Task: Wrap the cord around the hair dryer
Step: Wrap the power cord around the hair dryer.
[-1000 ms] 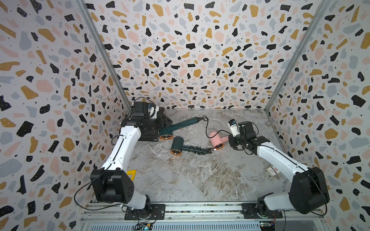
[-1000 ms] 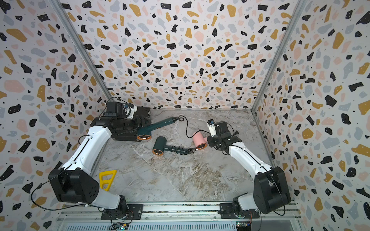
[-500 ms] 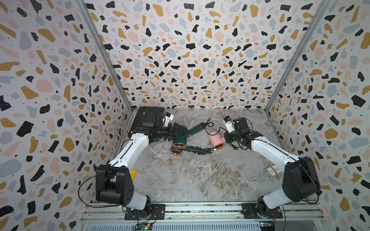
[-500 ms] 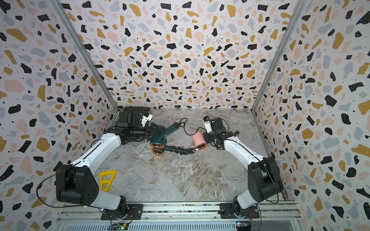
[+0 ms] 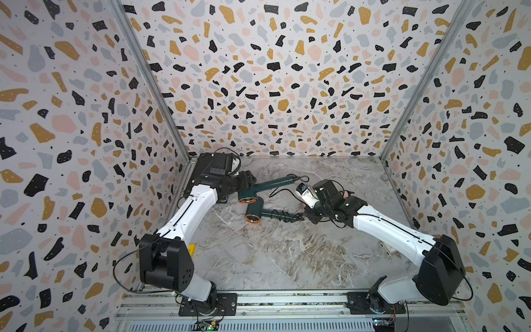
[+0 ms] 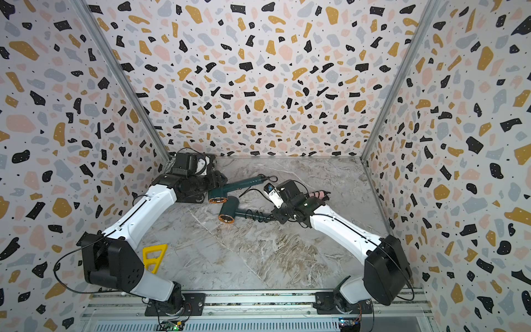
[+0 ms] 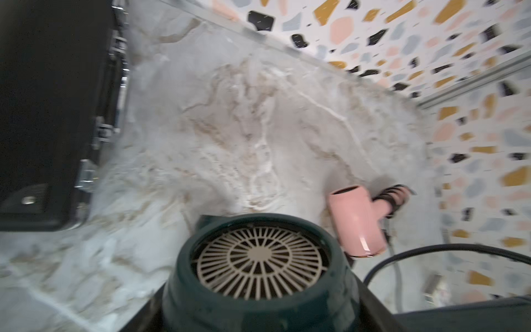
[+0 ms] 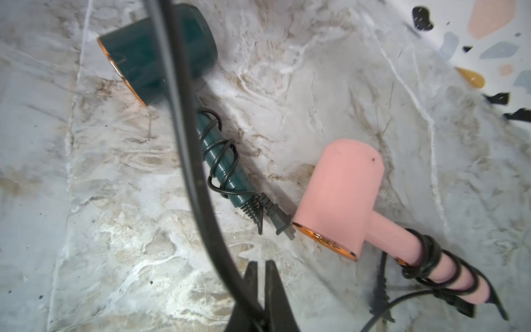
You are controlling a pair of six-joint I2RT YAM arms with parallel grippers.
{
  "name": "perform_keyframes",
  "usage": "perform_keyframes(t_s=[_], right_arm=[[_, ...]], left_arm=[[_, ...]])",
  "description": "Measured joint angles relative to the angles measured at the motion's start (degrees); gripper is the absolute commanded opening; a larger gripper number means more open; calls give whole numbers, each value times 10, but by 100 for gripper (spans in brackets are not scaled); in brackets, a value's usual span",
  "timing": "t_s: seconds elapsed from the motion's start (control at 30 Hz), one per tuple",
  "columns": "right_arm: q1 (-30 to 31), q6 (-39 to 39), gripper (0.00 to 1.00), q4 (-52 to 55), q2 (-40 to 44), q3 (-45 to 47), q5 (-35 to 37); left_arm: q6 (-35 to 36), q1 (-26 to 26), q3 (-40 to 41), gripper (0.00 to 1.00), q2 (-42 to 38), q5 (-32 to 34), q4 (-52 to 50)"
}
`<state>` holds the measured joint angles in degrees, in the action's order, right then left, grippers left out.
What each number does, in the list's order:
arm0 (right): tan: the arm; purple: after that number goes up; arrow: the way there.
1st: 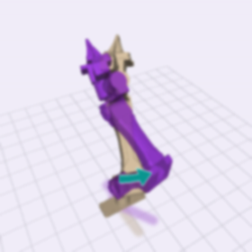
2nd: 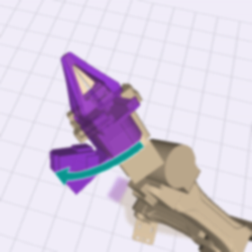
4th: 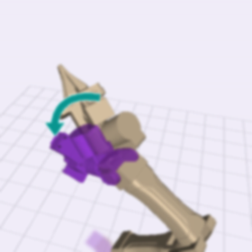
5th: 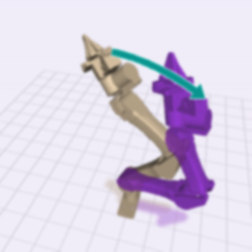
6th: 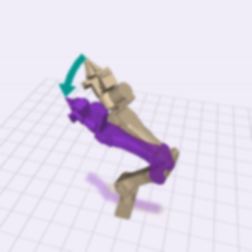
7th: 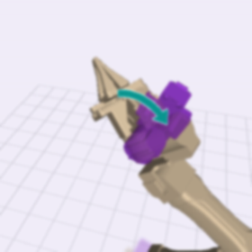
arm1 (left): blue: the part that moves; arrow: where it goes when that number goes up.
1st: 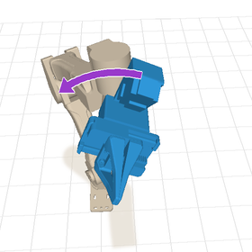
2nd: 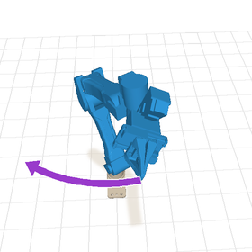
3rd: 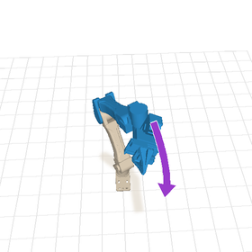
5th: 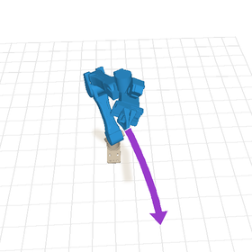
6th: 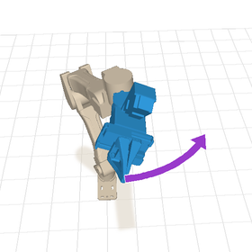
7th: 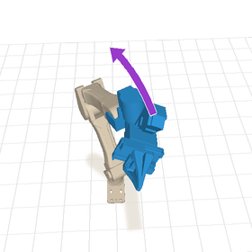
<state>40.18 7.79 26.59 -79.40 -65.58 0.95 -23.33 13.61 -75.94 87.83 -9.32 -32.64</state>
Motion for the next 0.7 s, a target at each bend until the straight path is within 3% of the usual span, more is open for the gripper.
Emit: perform_keyframes(t_s=[0.13,0.27,0.37,0.53,0.7], right_arm=[[0,22,0,19,33,-37,25],[-3,56,0,31,32,-73,59],[-24,73,0,35,14,-91,62],[-103,68,0,26,-11,-85,1],[-147,42,0,-13,-39,-54,-68]], left_arm=[[47,18,0,0,9,65,-44],[94,22,1,0,3,46,-70],[127,23,19,0,-21,-20,-79],[147,23,65,0,-83,-196,-79],[70,22,130,0,-143,-347,40]])
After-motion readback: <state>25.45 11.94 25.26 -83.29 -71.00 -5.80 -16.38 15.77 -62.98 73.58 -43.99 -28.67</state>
